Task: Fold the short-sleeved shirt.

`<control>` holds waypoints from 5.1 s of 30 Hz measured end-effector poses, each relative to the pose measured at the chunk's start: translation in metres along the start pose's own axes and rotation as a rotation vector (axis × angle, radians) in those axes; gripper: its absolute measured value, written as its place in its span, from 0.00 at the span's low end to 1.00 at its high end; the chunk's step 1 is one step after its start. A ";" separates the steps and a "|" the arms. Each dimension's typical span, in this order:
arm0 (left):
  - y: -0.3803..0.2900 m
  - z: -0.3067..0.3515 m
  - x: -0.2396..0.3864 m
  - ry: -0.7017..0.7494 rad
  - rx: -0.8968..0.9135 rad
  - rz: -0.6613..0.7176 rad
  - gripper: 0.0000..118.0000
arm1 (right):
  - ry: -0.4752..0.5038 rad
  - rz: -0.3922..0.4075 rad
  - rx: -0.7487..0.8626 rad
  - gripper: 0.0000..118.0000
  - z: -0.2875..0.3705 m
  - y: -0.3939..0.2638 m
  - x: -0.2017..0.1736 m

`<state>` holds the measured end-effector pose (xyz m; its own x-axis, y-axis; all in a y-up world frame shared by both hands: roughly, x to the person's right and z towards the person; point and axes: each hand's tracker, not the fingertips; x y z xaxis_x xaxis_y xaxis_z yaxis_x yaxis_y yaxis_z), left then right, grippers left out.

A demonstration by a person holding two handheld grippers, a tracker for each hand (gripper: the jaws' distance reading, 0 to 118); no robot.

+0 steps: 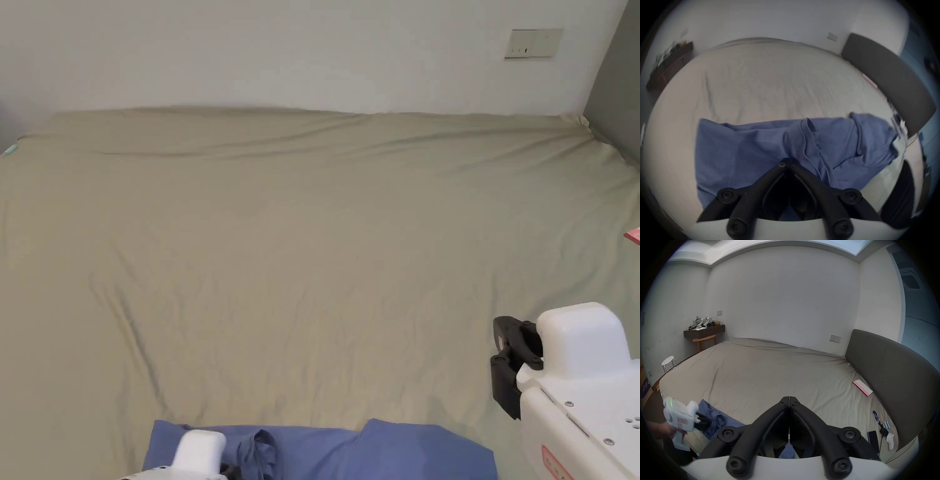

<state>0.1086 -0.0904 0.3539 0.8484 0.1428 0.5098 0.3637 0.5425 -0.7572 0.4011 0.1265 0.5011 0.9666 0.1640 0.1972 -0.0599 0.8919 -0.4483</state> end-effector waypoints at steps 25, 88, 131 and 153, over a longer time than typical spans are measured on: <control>0.025 0.057 -0.060 -0.507 0.165 0.333 0.69 | -0.001 0.015 -0.019 0.01 -0.001 0.003 -0.001; 0.073 0.123 -0.129 0.165 -0.060 0.202 0.11 | 0.066 0.053 -0.015 0.01 -0.004 0.009 -0.026; 0.011 -0.002 0.043 0.055 0.070 -0.132 0.00 | 0.024 0.040 -0.064 0.01 0.000 -0.006 -0.006; -0.016 0.066 0.058 -0.199 0.229 -0.126 0.00 | 0.106 0.046 -0.035 0.01 -0.023 0.006 -0.033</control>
<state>0.1265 -0.0363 0.4218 0.7017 0.2096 0.6809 0.3461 0.7351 -0.5830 0.3744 0.1163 0.4721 0.9841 0.1573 0.0829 -0.0979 0.8687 -0.4856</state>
